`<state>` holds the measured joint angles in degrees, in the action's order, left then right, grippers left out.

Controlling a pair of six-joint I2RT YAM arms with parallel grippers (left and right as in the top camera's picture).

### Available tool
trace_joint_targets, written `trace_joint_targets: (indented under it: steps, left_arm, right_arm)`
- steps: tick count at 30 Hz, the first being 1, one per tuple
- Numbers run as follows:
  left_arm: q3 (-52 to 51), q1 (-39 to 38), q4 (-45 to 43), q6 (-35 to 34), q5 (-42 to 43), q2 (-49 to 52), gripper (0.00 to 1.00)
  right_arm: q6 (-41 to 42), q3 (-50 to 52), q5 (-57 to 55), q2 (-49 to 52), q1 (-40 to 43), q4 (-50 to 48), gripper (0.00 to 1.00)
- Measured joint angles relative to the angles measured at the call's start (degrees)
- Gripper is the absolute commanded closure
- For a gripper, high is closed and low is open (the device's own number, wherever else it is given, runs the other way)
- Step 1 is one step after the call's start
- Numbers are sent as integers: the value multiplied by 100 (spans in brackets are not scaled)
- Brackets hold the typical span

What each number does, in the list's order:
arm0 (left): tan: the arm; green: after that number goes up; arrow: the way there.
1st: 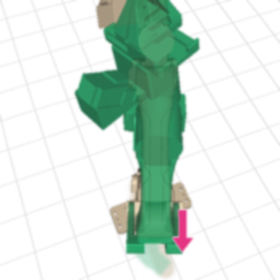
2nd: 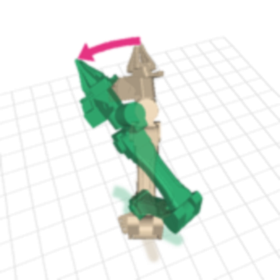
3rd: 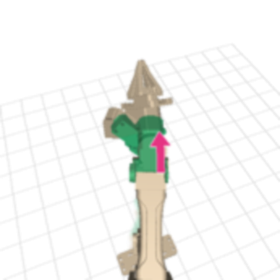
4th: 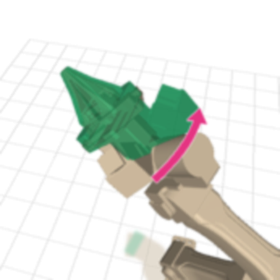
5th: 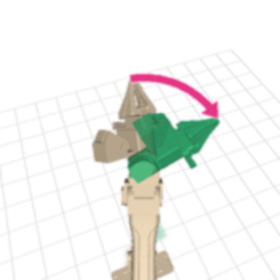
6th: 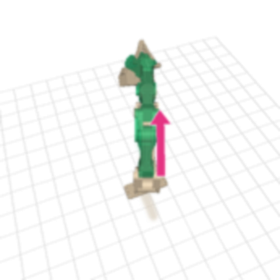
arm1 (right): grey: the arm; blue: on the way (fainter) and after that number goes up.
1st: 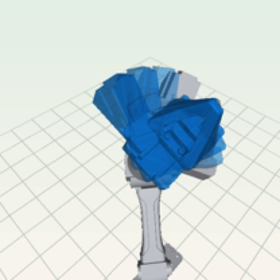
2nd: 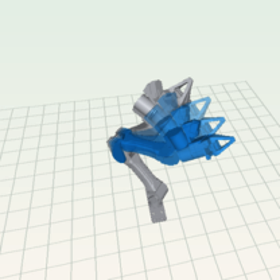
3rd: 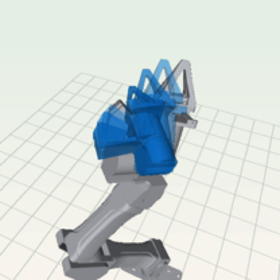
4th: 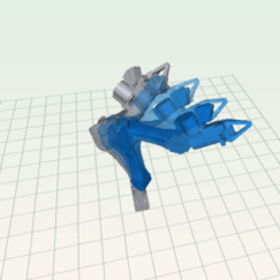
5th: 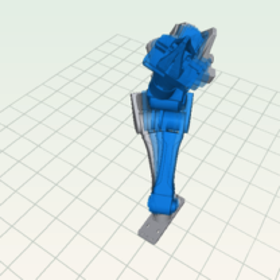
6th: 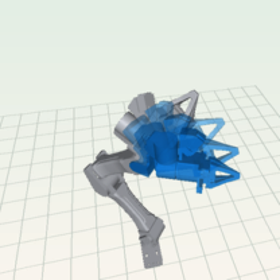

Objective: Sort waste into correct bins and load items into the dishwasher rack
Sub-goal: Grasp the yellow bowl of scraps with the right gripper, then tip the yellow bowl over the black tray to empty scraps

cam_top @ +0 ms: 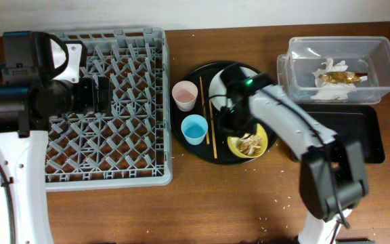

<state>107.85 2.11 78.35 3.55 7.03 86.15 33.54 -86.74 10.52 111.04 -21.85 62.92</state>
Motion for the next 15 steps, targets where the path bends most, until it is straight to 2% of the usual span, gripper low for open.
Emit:
trace_joint_targets:
  steps: [3, 7, 10, 13, 15]
  left_arm:
    - [0, 0, -4, 0, -4, 0, 1]
    - [0, 0, -2, 0, -4, 0, 1]
    - [0, 0, 0, 0, -4, 0, 1]
    - [0, 0, -4, 0, -22, 0, 1]
    - [0, 0, 4, 0, -20, 0, 1]
  right_arm:
    - [-599, -474, 625, -715, 798, 402, 96]
    - [-1480, -520, 1357, -1620, 2079, 881, 96]
    - [-2605, -522, 1998, -1775, 3252, 1154, 96]
    - [-3700, -247, 2682, -1790, 4336, 944, 96]
    - [-4022, 332, 2970, -1777, 4846, 385, 96]
